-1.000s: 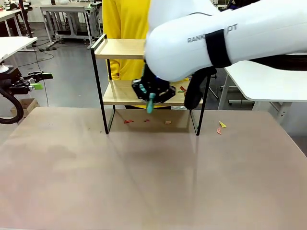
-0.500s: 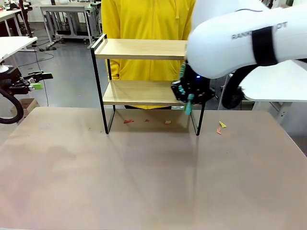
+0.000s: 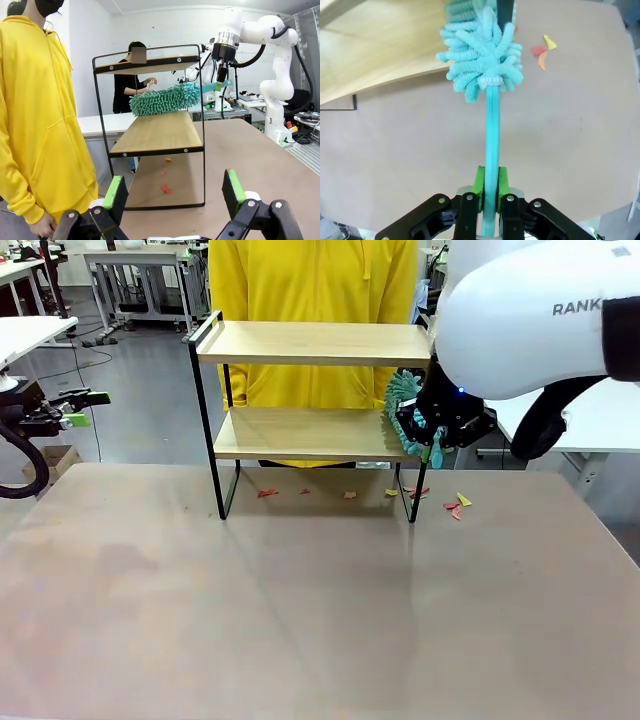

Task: Clean the shelf.
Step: Clean the specific section of the Shelf indicated by the human with the Duster.

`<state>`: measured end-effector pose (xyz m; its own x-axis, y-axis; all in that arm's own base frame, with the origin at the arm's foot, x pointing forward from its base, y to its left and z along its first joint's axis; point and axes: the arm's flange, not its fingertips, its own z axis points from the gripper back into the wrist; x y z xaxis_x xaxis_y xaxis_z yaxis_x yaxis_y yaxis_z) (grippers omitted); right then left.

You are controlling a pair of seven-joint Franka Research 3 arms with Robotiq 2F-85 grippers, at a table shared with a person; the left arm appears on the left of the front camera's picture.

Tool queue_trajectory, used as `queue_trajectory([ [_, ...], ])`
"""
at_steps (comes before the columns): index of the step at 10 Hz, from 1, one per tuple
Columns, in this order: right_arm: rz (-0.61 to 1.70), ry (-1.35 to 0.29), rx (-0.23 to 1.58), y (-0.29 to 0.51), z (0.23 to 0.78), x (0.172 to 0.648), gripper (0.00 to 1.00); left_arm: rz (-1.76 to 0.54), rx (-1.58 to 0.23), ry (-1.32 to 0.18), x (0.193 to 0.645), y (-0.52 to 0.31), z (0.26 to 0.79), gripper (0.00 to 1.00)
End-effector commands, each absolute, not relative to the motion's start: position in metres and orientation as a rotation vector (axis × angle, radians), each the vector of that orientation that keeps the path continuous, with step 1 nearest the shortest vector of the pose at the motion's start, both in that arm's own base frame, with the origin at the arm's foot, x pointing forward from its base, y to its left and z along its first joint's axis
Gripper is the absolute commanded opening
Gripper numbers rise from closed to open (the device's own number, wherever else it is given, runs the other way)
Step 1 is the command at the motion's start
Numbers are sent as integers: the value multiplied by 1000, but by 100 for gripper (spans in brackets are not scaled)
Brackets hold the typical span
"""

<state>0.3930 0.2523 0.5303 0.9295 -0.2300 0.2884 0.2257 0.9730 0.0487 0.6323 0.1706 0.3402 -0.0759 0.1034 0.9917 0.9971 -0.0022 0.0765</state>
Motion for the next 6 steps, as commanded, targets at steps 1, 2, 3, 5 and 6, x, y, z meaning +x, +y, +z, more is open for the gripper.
queue_trajectory([
  [1, -268, -273, 14, 244, 526, 402, 13, -1218, -1246, -1340, 631, 170, 343, 100],
  [2, -268, -273, 14, 244, 526, 402, 13, -1218, -1246, -1340, 631, 170, 343, 100],
  [3, -238, -289, 14, 251, 527, 396, 13, -1218, -1246, -1340, 631, 170, 343, 100],
  [5, 19, -362, 99, 237, 547, 369, 13, -1218, -1246, -1340, 631, 170, 343, 100],
  [6, 94, -356, 131, 222, 551, 358, 13, -1218, -1246, -1340, 631, 170, 343, 100],
])
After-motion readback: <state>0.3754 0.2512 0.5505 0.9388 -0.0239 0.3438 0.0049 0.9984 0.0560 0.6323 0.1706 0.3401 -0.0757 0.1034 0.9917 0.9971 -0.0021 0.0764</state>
